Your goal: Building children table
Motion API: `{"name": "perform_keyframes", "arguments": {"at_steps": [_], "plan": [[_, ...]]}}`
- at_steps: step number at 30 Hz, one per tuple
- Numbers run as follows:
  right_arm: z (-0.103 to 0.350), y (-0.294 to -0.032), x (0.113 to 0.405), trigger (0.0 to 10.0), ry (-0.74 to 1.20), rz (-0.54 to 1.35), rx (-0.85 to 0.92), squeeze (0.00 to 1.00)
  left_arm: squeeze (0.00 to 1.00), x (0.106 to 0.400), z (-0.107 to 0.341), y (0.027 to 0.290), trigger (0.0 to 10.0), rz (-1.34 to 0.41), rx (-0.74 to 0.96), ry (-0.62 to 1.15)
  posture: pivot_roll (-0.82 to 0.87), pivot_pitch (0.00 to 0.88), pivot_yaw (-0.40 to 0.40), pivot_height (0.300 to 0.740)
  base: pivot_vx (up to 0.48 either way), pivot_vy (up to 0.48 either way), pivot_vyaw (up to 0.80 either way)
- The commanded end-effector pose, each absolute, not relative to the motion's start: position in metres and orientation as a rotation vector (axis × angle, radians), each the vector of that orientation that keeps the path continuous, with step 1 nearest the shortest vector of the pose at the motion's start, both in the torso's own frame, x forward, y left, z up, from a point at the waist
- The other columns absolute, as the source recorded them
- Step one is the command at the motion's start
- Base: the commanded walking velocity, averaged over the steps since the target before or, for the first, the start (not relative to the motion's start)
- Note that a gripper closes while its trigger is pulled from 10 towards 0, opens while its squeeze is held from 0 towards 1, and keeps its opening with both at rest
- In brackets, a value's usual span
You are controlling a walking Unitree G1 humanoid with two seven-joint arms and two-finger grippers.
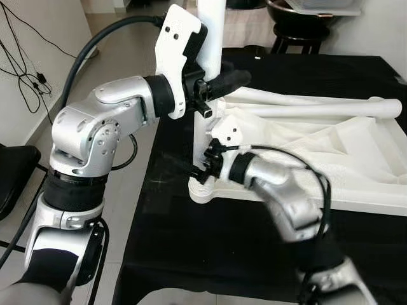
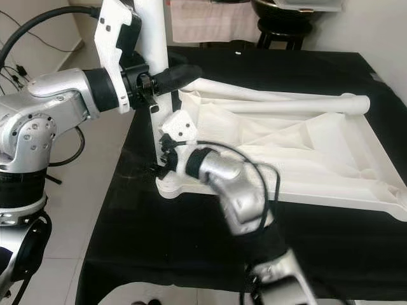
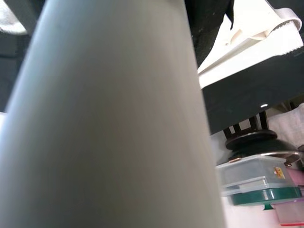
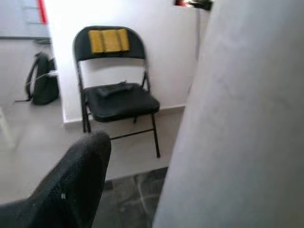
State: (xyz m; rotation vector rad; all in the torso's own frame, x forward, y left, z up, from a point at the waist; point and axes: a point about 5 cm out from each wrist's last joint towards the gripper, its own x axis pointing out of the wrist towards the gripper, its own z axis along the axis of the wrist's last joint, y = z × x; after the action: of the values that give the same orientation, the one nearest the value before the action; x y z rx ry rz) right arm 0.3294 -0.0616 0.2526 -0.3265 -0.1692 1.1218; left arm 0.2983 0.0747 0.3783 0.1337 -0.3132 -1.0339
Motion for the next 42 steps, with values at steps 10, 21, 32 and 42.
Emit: {"name": "perform_keyframes", "arguments": {"at_steps": [10, 21, 32, 42], "plan": [[0.237, -0.037, 0.340, 5.3, -0.041, 1.364, -0.271, 0.00, 0.00, 0.277, 0.381, 0.060, 0.0, -1.148, 0.145, -0.309, 0.08, 0.180, -0.011, 0.740, 0.000, 0.000, 0.00], [0.228, -0.033, 0.348, 0.0, -0.015, 1.453, -0.230, 0.00, 0.00, 0.269, 0.385, 0.066, 0.0, -1.149, 0.146, -0.307, 0.08, 0.206, -0.007, 0.740, 0.000, 0.000, 0.00], [0.224, -0.043, 0.344, 0.0, -0.079, 1.261, -0.232, 0.00, 0.81, 0.274, 0.380, 0.081, 10.0, -1.061, 0.085, -0.287, 0.05, 0.211, -0.018, 0.740, 0.000, 0.000, 0.00], [0.181, -0.042, 0.302, 0.0, 0.089, 0.491, -0.105, 0.00, 0.00, 0.280, 0.374, 0.098, 10.0, -1.020, 0.024, -0.265, 0.02, 0.205, -0.018, 0.740, 0.000, 0.000, 0.00]]}}
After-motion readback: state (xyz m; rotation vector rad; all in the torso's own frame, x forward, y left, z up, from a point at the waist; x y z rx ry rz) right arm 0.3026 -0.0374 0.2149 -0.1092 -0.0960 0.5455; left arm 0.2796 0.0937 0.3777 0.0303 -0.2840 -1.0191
